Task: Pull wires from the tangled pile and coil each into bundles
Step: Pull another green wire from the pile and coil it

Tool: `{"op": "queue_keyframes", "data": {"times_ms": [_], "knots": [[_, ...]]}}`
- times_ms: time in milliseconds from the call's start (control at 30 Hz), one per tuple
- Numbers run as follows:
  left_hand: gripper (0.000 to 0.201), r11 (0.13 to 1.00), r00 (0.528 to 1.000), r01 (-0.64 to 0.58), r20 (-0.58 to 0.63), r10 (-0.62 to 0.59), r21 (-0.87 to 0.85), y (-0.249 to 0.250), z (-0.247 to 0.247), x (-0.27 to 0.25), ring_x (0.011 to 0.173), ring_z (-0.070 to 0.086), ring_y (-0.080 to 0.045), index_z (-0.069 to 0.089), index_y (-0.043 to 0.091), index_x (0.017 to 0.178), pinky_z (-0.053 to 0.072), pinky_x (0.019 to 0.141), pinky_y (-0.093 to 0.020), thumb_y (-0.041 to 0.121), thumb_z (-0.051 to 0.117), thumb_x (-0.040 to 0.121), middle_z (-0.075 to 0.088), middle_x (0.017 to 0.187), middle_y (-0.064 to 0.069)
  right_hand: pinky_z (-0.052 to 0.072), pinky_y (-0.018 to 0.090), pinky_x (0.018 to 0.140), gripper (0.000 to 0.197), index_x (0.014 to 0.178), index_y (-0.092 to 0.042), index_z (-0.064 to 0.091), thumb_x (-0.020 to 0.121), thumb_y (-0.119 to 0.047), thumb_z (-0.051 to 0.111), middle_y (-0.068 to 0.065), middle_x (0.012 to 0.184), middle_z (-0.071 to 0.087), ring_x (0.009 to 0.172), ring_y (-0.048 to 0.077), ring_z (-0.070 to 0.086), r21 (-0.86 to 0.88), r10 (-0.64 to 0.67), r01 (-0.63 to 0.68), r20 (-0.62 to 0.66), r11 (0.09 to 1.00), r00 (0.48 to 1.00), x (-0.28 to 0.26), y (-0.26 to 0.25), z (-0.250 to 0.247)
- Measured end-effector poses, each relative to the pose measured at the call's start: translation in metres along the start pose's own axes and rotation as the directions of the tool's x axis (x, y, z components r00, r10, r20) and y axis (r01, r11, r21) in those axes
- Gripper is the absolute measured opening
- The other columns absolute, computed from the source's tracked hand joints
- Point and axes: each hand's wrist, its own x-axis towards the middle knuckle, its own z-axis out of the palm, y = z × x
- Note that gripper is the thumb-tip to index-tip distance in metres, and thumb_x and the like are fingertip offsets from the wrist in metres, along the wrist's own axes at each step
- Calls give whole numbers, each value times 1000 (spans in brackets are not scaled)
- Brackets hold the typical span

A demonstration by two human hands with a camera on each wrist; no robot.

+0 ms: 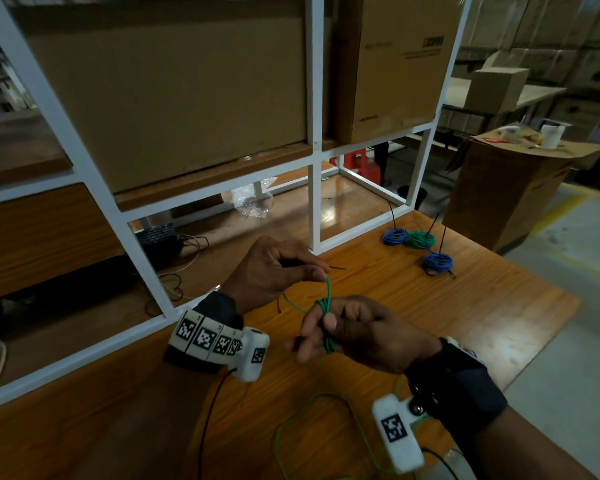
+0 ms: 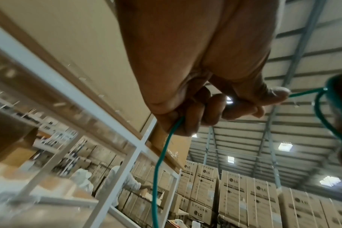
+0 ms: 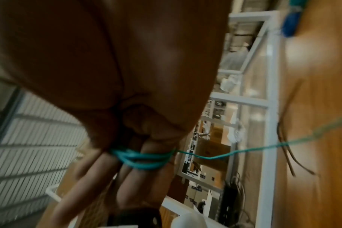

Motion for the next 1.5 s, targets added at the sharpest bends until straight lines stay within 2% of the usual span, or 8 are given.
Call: {"op": "queue_keyframes", "data": {"times_ms": [233, 400, 633, 767, 967, 1133, 1333, 1500], "knots": [[13, 915, 945, 185, -190, -266, -359, -41, 27, -10, 78, 69, -28, 76, 3, 96, 57, 68, -35, 4, 64, 91, 75, 86, -10, 56, 38, 100, 24, 109, -2, 67, 102, -16, 48, 21, 112, 74, 113, 29, 70, 182, -223, 268, -238, 946, 945, 18, -16, -1], [25, 851, 891, 329, -163, -423, -409, -52, 57, -39, 50, 41, -15, 78, 12, 84, 47, 54, -30, 8, 58, 98, 60, 73, -13, 48, 41, 111, 32, 117, -4, 63, 110, -18, 35, 20, 127, 69, 127, 30, 63, 53, -356, 433, -483, 900, 800, 26, -41, -15], [22, 883, 874, 437, -151, -461, -169, -50, 75, -69, 46, 39, -5, 79, 15, 91, 34, 49, -23, 31, 65, 94, 49, 50, 15, 46, 40, 111, 31, 114, -23, 68, 112, -20, 37, -2, 124, 72, 123, 7, 63, -678, -590, 9, -632, 735, 502, 17, -42, -58], [16, 915, 881, 398, -305, -361, 68, -42, 54, -68, 61, 62, -4, 79, 25, 90, 53, 62, -34, 39, 70, 90, 69, 67, 16, 53, 35, 100, 27, 113, -25, 65, 110, -16, 40, -5, 124, 67, 109, 4, 61, -756, -363, -449, -634, 476, 683, 8, -23, -72], [13, 908, 933, 282, -310, -184, 310, -14, 16, -50, 81, 70, -3, 81, 25, 90, 57, 74, -32, 36, 74, 88, 76, 84, 15, 53, 41, 103, 27, 121, -22, 66, 109, -15, 43, -5, 123, 67, 114, 7, 61, -820, -95, -448, -508, 356, 856, 1, 3, -67], [6, 928, 961, 134, -275, -35, 348, 6, 3, -28, 77, 70, -3, 78, 24, 84, 52, 69, -16, 20, 74, 88, 75, 81, 13, 42, 43, 116, 42, 126, -11, 68, 112, -34, 36, 2, 127, 72, 126, 16, 62, -625, 205, -328, -263, 708, 943, 2, 7, -41], [5, 984, 949, 114, -307, -69, 134, 8, -3, -10, 68, 67, 2, 78, 5, 88, 50, 66, -13, 7, 75, 85, 76, 77, 9, 46, 39, 108, 39, 128, 13, 57, 112, -14, 33, 23, 126, 69, 126, 34, 62, -434, 161, -143, 4, 889, 987, 3, -8, -23], [6, 988, 942, 110, -306, -137, -104, 8, 11, 0, 48, 53, 3, 76, 10, 85, 42, 50, -12, 10, 70, 84, 67, 60, 12, 52, 43, 97, 27, 109, 1, 62, 105, -14, 40, 14, 99, 75, 107, 35, 69, -21, 28, -25, 148, 999, 989, 8, -15, -7]]}}
